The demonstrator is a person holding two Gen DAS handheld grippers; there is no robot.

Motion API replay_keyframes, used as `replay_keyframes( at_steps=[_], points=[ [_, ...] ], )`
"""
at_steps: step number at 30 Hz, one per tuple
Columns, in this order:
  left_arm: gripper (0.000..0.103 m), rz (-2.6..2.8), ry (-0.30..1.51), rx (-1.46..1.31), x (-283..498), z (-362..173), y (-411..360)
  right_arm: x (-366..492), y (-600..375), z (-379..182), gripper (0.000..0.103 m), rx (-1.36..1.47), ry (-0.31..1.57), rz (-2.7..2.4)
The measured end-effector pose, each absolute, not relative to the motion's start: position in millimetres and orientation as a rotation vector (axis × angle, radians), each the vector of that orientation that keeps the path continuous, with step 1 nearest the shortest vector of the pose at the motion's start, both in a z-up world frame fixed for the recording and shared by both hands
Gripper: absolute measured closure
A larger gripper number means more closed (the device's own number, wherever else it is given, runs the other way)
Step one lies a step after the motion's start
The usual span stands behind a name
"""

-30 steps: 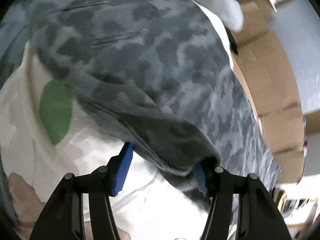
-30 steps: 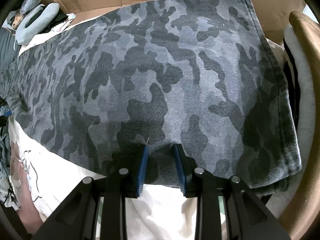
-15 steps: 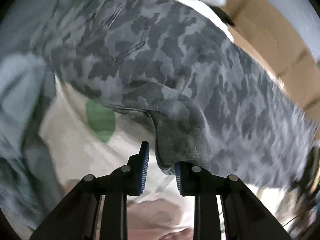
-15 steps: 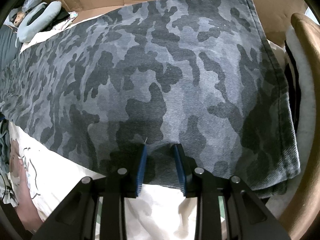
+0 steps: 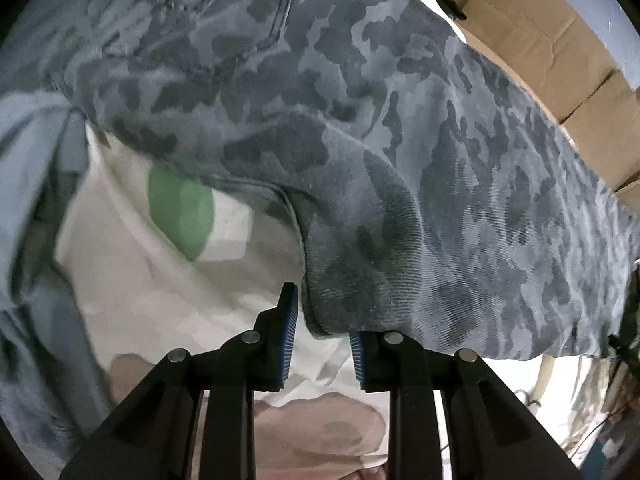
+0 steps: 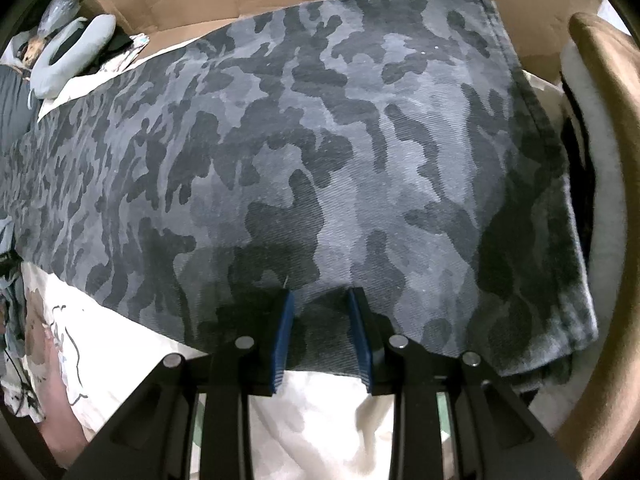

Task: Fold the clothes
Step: 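Grasp the camouflage pants at the crotch seam with the left gripper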

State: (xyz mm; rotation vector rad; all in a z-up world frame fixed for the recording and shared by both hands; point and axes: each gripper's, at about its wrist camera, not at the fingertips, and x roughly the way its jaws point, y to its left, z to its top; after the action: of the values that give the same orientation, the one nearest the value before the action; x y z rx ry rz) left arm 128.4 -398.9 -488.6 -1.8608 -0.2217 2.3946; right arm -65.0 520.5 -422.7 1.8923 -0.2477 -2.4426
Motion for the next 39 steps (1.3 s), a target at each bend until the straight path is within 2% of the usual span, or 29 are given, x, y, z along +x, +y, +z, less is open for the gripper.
replay_keyframes(
  at_steps=[4, 7, 9, 11, 12, 14, 15, 17, 19, 27, 32, 39],
  points=[
    [0.079, 2.37, -0.303, -1.819, 131, -500, -404, -56, 529, -410, 0.077, 1.869, -0.355, -2.472],
    [0.079, 2.376, -0.276, -1.795, 129, -501, -406, -49, 535, -400, 0.077, 1.85, -0.436, -2.492],
    [0.079, 2.368, -0.21, -1.794, 127, -499, -406, -52, 531, -394, 0.077, 1.842, -0.49, -2.5],
    [0.087, 2.368, -0.154, -1.802, 124, -496, -407, -12, 512, -400, 0.077, 1.838, -0.534, -2.508],
    [0.087, 2.364, -0.145, -1.807, 122, -494, -408, 8, 503, -404, 0.077, 1.836, -0.556, -2.511],
    [0.088, 2.374, -0.107, -1.801, 119, -486, -409, -53, 460, -405, 0.076, 1.84, -0.607, -2.512],
    [0.088, 2.375, -0.09, -1.802, 118, -484, -409, -52, 470, -398, 0.076, 1.841, -0.63, -2.512],
    [0.09, 2.369, -0.062, -1.81, 116, -479, -408, -58, 469, -408, 0.066, 1.844, -0.654, -2.52],
    [0.09, 2.367, -0.04, -1.821, 114, -474, -408, -48, 479, -408, 0.062, 1.842, -0.675, -2.532],
    [0.091, 2.385, 0.098, -1.831, 110, -457, -383, -27, 495, -401, 0.061, 1.777, -0.78, -2.55],
    [0.09, 2.396, -0.015, -1.813, 111, -447, -402, -18, 496, -398, 0.061, 1.744, -0.855, -2.557],
    [0.09, 2.411, -0.053, -1.762, 110, -436, -403, -21, 490, -405, 0.061, 1.737, -0.943, -2.548]
  ],
)
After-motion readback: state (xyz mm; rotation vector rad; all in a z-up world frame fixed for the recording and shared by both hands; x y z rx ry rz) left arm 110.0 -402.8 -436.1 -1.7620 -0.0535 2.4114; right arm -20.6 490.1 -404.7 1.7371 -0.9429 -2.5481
